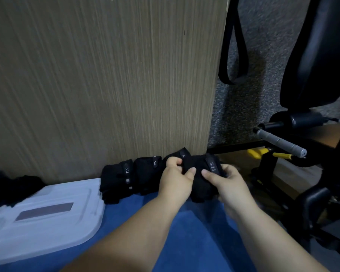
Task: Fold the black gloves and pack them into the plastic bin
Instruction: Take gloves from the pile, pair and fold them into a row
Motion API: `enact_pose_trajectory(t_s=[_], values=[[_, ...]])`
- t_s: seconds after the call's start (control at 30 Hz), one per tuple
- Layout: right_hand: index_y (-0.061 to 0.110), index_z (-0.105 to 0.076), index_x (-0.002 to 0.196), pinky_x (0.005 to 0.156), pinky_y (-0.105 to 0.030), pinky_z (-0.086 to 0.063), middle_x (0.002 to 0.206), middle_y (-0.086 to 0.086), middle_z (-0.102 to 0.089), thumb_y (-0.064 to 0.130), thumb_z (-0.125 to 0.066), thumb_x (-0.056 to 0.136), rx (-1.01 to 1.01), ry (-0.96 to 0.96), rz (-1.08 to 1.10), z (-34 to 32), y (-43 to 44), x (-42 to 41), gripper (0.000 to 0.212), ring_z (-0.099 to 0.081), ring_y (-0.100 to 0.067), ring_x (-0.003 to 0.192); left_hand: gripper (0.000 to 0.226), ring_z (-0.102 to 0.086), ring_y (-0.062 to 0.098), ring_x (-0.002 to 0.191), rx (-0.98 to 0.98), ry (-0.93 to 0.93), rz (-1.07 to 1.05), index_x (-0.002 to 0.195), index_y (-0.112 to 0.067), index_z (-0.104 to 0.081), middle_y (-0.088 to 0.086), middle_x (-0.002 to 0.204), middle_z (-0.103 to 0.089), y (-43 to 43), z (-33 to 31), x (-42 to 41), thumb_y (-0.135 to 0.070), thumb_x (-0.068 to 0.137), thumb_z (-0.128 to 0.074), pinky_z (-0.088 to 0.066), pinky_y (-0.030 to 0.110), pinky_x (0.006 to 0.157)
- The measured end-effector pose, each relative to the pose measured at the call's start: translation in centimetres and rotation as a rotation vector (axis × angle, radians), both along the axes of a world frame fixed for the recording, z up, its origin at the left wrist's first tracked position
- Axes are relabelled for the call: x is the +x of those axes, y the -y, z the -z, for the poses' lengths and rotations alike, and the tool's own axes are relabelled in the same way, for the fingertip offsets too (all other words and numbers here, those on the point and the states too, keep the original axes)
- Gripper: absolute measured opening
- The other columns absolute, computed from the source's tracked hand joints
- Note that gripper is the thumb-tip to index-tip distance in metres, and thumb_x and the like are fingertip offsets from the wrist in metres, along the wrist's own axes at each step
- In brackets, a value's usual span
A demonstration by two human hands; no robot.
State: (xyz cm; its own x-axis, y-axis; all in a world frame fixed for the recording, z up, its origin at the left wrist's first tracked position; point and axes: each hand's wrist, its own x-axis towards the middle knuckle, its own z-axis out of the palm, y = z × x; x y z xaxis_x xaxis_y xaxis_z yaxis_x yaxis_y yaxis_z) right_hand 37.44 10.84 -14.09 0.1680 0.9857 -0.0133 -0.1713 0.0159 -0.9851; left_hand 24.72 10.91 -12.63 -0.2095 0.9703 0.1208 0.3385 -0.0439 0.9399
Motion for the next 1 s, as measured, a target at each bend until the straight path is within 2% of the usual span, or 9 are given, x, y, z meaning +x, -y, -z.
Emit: enact_pose_trajectory(t_s=[0.1,0.17,0.23,0.33,0.43,0.6,0.8,0.93,1.0], values=[[0.016,-0.062,0.096,0.085,-0.052,-0.055,0.094,-0.007,-0.071,0.022,-0.082,0.073,0.045,0.211,0.08,-0.3,-2.6,1.4,0.031,-0.069,-0.028,0.09,0.03,-0.049,0.015,0.113,0.119,-0.369,-0.063,0.119,-0.022,-0.049,-0.009,0.115,-0.052,-1.3,0.1,0.1,-0.032,0.092,-0.059,-0.04,0.031,0.1],[0.018,-0.063,0.098,0.085,-0.047,-0.055,0.093,-0.002,-0.071,0.034,-0.082,0.07,0.049,0.369,0.129,-0.8,-4.3,2.2,0.038,-0.068,-0.022,0.088,0.031,-0.038,0.014,0.124,0.179,-0.58,-0.088,0.122,-0.024,-0.049,-0.009,0.126,-0.048,-1.8,0.3,0.0,-0.035,0.094,-0.053,-0.026,0.029,0.106],[0.014,-0.062,0.106,0.084,-0.039,-0.054,0.096,-0.001,-0.069,0.036,-0.08,0.074,0.045,0.492,0.162,-1.2,-5.8,2.9,0.043,-0.065,-0.019,0.088,0.036,-0.028,0.013,0.134,0.178,-0.711,-0.065,0.13,-0.024,-0.044,-0.01,0.14,-0.041,-2.5,0.7,-0.2,-0.038,0.096,-0.047,-0.014,0.029,0.111],[0.012,-0.058,0.117,0.073,-0.03,-0.047,0.102,-0.004,-0.067,0.038,-0.077,0.077,0.032,0.59,0.184,-1.6,-8.0,3.3,0.051,-0.061,-0.021,0.089,0.053,-0.003,0.014,0.147,0.107,-0.857,0.006,0.148,-0.023,-0.025,-0.007,0.16,-0.014,-3.6,1.6,-0.7,-0.044,0.1,-0.035,0.005,0.034,0.117],[0.015,-0.057,0.119,0.069,-0.028,-0.041,0.102,-0.004,-0.066,0.043,-0.074,0.079,-0.019,0.672,0.188,-1.4,-9.9,3.5,0.052,-0.057,-0.02,0.084,0.062,0.01,0.014,0.148,0.02,-0.995,0.049,0.153,-0.024,-0.007,-0.007,0.162,0.003,-4.4,2.2,-1.0,-0.049,0.1,-0.025,0.016,0.04,0.115],[0.022,-0.058,0.12,0.079,-0.033,-0.048,0.109,-0.001,-0.067,0.054,-0.072,0.073,-0.081,0.777,0.166,0.0,-11.9,3.0,0.058,-0.062,-0.025,0.099,0.06,0.012,0.017,0.148,-0.07,-1.126,0.074,0.153,-0.026,0.004,-0.006,0.162,0.004,-4.9,3.0,-1.2,-0.049,0.101,-0.017,0.02,0.047,0.114],[0.032,-0.048,0.126,0.099,-0.042,-0.036,0.126,0.002,-0.058,0.062,-0.061,0.078,-0.108,0.975,0.198,1.1,-12.1,1.8,0.059,-0.046,-0.027,0.122,0.058,0.007,0.014,0.148,-0.034,-1.137,0.075,0.153,-0.028,0.004,-0.009,0.162,0.0,-5.2,3.9,-1.5,-0.047,0.102,-0.017,0.016,0.046,0.115],[0.028,-0.049,0.117,0.092,-0.036,-0.041,0.124,-0.004,-0.046,0.048,-0.069,0.08,0.041,0.782,0.169,2.1,-12.1,1.6,0.047,-0.049,-0.026,0.115,0.057,0.005,0.013,0.148,-0.027,-1.123,0.085,0.153,-0.03,0.002,-0.01,0.162,-0.001,-5.1,4.1,-1.7,-0.047,0.102,-0.016,0.014,0.044,0.115],[0.022,-0.052,0.119,0.086,-0.033,-0.04,0.124,-0.006,-0.045,0.049,-0.061,0.087,0.078,0.781,0.15,2.4,-12.1,1.4,0.043,-0.052,-0.027,0.11,0.056,0.003,0.013,0.148,-0.02,-1.123,0.081,0.153,-0.03,0.001,-0.01,0.162,-0.001,-5.1,4.2,-1.7,-0.047,0.102,-0.017,0.013,0.044,0.116]])
